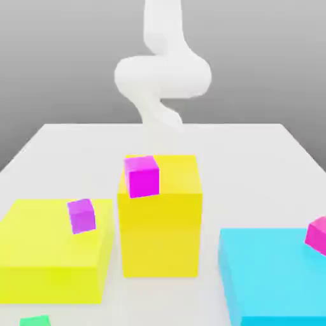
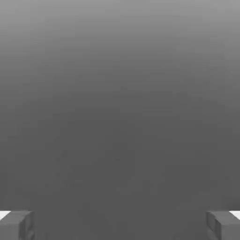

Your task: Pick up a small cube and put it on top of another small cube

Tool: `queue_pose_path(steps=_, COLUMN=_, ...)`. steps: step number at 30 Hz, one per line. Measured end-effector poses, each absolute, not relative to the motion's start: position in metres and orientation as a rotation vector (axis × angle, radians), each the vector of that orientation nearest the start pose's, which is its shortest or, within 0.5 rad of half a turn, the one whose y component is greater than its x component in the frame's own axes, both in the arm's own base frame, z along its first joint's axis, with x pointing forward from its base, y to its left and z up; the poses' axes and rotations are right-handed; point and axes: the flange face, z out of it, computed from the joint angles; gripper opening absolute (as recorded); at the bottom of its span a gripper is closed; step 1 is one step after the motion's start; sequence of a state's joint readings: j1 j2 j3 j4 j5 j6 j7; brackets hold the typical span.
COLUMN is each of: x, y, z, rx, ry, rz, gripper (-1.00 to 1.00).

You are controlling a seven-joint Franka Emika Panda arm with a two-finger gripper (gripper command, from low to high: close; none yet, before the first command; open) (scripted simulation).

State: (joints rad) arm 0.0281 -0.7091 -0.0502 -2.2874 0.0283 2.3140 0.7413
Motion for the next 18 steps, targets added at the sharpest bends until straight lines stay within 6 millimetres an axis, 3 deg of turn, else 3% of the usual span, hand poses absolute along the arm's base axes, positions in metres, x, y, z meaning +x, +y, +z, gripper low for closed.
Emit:
queue_pose_path(steps=9, x=0.478, y=-0.064, z=0.569, rx=-2.591, ry=0.964, rz=-0.616, gripper=0.00)
queue_pose_path(steps=18, x=0.535, y=-0.113, z=0.432, rx=-2.698, ry=0.953, rz=-0.366, gripper=0.00)
